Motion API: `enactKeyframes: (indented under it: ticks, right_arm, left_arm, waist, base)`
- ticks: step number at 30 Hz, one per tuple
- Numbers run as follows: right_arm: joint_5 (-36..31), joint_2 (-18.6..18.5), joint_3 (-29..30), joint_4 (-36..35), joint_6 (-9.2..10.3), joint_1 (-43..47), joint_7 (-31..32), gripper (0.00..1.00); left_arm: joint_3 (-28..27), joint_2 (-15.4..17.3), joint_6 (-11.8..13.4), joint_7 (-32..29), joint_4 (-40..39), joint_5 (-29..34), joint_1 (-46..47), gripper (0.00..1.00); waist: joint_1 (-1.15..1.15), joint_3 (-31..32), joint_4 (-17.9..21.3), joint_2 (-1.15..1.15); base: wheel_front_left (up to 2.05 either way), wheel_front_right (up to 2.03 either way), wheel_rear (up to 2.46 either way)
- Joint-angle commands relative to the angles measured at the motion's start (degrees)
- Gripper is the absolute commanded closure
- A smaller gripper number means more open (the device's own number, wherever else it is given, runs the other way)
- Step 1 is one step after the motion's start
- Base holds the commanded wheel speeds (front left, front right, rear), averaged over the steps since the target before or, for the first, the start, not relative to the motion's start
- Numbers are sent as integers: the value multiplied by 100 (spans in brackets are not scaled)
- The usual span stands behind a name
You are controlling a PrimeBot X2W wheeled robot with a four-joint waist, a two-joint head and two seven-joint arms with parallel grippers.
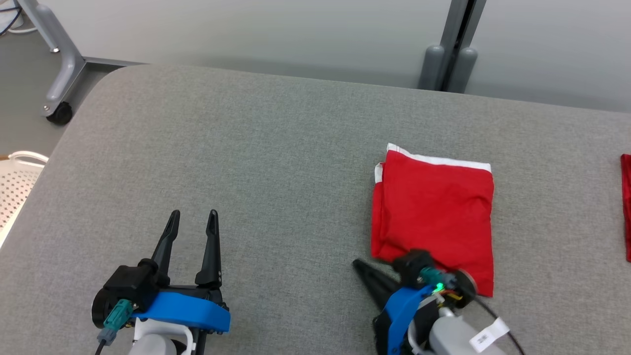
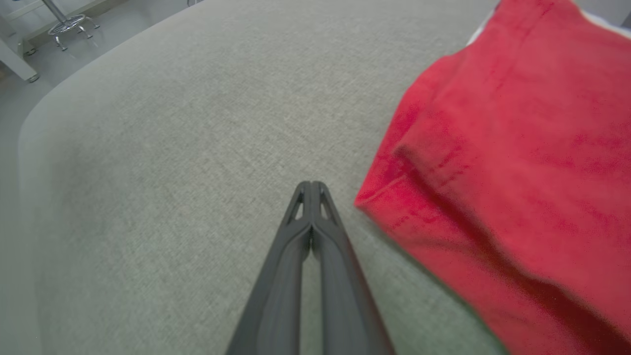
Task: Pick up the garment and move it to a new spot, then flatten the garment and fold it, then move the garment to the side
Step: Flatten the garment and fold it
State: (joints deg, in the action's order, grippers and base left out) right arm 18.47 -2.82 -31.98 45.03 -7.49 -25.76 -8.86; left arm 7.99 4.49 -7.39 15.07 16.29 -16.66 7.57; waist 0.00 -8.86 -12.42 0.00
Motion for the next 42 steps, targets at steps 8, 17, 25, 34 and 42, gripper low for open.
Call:
enactKeyframes:
  ticks: [8,17,25,34,42]
  right_arm:
    - [757,-20,-998,-542,0,167,51,100]
    - [573,-300,745,-1921,-1,780,-448,0]
    - [-315,-173,2843,-3257,-1,1696,93,0]
    - [-768,-12,3767,-3953,-1,2373,685,0]
    - [-512,-8,3670,-3838,-1,2597,825,0]
  left_arm:
    - [-113,16,-9,11,-30,1,-140,0]
    - [-355,46,-8,11,-96,49,-388,0]
    - [-462,62,-7,11,-101,133,-510,0]
    - [-574,129,-8,11,41,154,-686,0]
    - [-631,180,-1,11,223,160,-751,0]
  waist:
    - [0,232,282,0]
    - [0,437,660,0]
    - [0,553,882,0]
    - [0,830,1073,0]
    - [0,998,1250,0]
  base:
    - [0,0,0]
    - [0,0,0]
    - [0,0,0]
    - [0,0,0]
    - [0,0,0]
